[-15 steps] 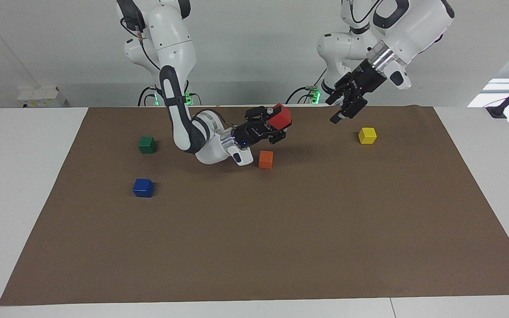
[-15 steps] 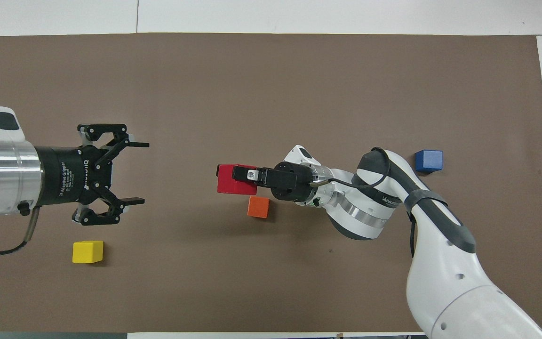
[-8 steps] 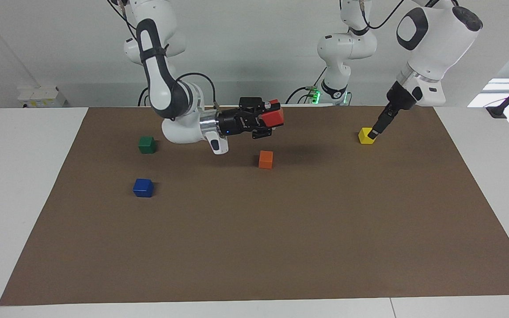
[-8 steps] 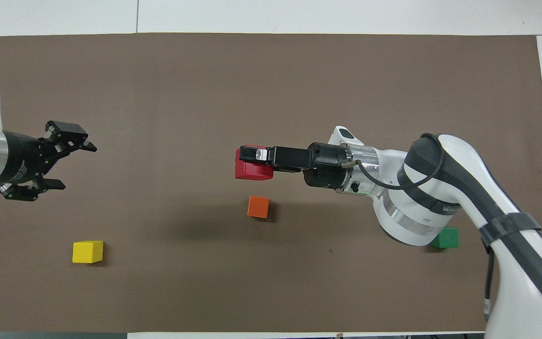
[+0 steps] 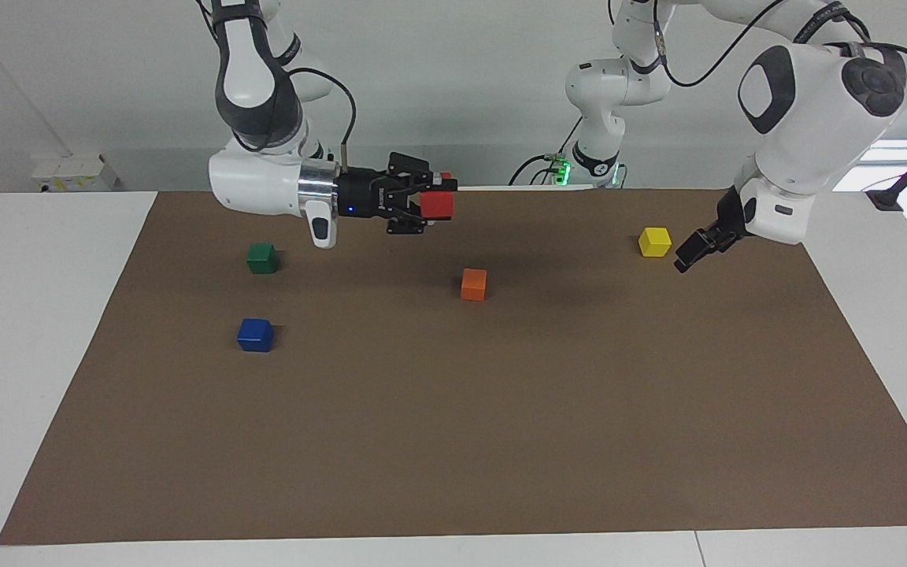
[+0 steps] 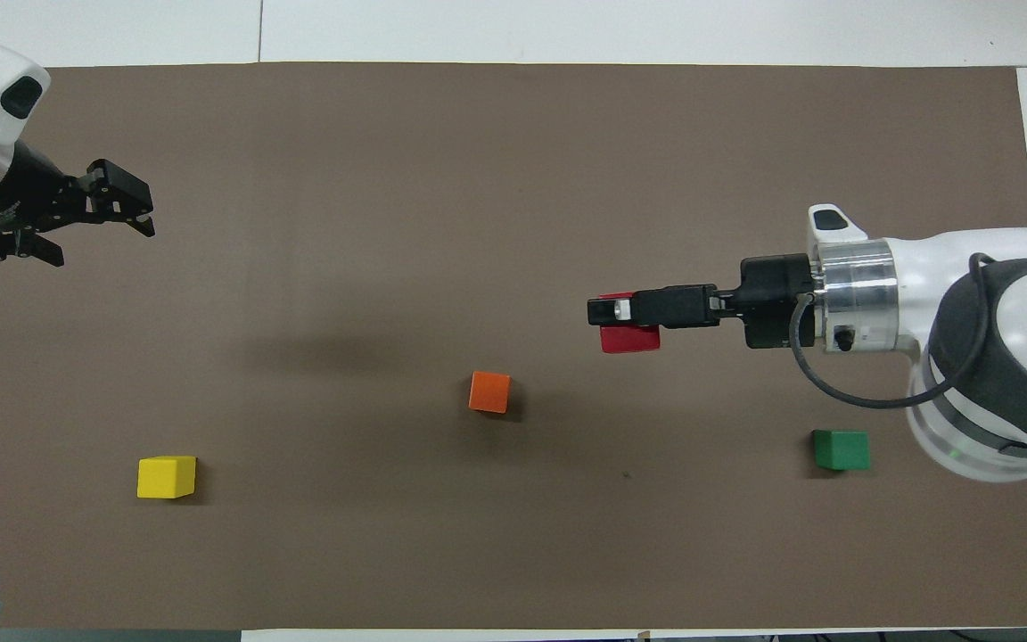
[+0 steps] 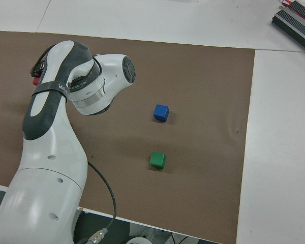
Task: Transfer red block to right arm and stack on blue block
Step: 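Carry the red cube with the right gripper over the blue cube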
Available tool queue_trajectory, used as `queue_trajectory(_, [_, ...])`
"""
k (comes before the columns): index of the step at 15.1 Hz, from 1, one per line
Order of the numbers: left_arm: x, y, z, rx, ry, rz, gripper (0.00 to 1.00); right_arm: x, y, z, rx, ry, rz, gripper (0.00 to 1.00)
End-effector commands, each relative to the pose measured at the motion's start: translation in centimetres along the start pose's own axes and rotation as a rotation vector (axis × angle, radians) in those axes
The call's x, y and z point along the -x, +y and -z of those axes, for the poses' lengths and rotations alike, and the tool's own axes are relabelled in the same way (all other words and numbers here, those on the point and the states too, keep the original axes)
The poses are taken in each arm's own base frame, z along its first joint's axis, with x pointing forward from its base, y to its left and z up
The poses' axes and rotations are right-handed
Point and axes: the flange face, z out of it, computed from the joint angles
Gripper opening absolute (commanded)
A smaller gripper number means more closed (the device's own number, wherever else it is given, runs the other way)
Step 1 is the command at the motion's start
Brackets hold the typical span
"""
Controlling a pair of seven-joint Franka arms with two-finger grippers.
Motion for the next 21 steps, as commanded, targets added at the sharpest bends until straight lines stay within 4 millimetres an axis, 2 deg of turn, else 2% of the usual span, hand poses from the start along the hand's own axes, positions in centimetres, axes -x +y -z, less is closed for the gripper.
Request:
queue_trajectory(1, [0.5, -0.4, 0.5, -0.062, -0.008, -0.077, 1.0, -0.2, -0.2, 3.4, 0.26, -0.034, 0.002, 0.0])
queue_trajectory(3, [1.5, -0.7, -0.1, -0.065, -0.012, -0.076, 1.0, -0.2, 1.2, 5.1, 0.438, -0.063, 0.02, 0.0])
queue_trajectory(4, [1.5, -0.3, -0.8, -0.064, -0.003, -0.081, 1.0, -0.3, 2.1, 6.1, 0.509, -0.071, 0.026, 0.0])
queue_trajectory(7, [3.9, 1.0, -2.3, -0.074, 0.003, -0.108, 1.0, -0.2, 4.8, 8.5, 0.755, -0.107, 0.014, 0.0])
queue_trajectory(8, [4.2, 1.4, -2.4, -0.062, 0.055, -0.123, 1.0, -0.1, 5.7, 9.1, 0.823, -0.118, 0.007, 0.0])
queue_trajectory(9, [4.9, 1.2, -1.9, -0.043, 0.097, -0.12, 1.0, 0.0, 6.8, 9.7, 0.872, -0.126, -0.019, 0.0])
queue_trajectory(12, [7.5, 1.1, -2.4, -0.045, 0.09, -0.128, 1.0, 0.1, 11.5, 12.0, 0.953, -0.149, -0.099, 0.0])
queue_trajectory(15, [7.2, 0.3, -2.3, 0.001, 0.075, -0.106, 1.0, -0.4, 15.5, 12.4, 1.032, -0.138, -0.118, 0.0])
queue_trajectory(16, [7.4, 0.3, -2.3, -0.001, 0.067, -0.108, 1.0, -0.2, 16.7, 11.9, 1.04, -0.135, -0.122, 0.0])
queue_trajectory(19, [6.5, -0.3, -2.0, 0.027, 0.085, -0.114, 1.0, -0.8, 19.2, 10.7, 1.074, -0.107, -0.123, 0.0])
queue_trajectory(21, [6.2, -1.1, -1.5, 0.064, 0.071, -0.209, 1.0, -1.4, 20.0, 9.8, 1.119, -0.068, -0.143, 0.0])
